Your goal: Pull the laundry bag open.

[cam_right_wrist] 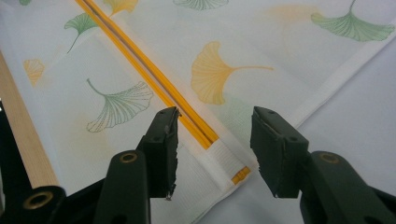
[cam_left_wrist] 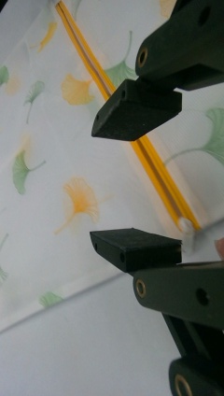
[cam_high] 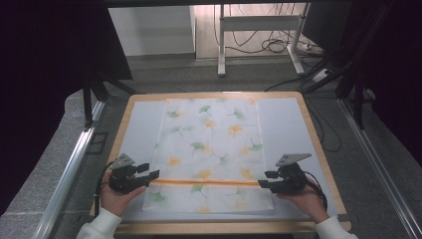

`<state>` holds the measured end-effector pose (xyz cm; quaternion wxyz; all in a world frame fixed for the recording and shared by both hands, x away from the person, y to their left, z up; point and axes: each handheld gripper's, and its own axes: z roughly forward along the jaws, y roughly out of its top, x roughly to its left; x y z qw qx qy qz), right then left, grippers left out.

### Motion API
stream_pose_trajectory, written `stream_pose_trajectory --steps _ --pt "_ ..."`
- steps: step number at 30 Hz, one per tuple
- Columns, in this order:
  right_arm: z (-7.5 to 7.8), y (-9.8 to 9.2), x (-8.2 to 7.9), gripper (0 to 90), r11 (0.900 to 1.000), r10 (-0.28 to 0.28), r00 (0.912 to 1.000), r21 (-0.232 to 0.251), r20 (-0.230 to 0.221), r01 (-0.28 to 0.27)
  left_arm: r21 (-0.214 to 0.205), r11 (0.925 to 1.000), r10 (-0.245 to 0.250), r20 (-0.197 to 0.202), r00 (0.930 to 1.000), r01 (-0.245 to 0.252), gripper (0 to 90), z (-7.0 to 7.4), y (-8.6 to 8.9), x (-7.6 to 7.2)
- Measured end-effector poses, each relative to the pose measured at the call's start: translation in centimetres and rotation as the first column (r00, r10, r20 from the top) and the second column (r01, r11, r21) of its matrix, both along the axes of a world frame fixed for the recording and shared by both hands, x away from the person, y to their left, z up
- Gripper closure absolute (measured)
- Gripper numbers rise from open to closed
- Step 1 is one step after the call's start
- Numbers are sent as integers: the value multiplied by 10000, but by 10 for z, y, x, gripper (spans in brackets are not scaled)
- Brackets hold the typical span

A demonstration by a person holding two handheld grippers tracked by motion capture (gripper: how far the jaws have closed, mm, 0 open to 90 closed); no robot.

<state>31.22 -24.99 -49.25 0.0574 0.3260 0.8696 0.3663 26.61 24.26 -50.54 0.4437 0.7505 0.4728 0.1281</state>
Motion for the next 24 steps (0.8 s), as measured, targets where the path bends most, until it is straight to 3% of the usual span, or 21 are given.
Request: stream_pose_trajectory --steps 10,14,18,24 --pt "17 -4 -1 451 9951 -410 9961 926 779 337 437 9971 -645 541 9964 622 404 13 -29 3" --pt "19 -6 -2 376 9938 -653 9939 956 894 567 375 9963 -790 608 9950 768 385 14 -35 6" --pt "17 -10 0 328 9919 -997 9912 876 865 922 584 9948 -870 653 9941 833 378 11 -34 7" --pt "15 -15 4 301 9894 -1264 9883 821 851 1195 438 9970 -664 672 9955 636 373 10 -22 5"
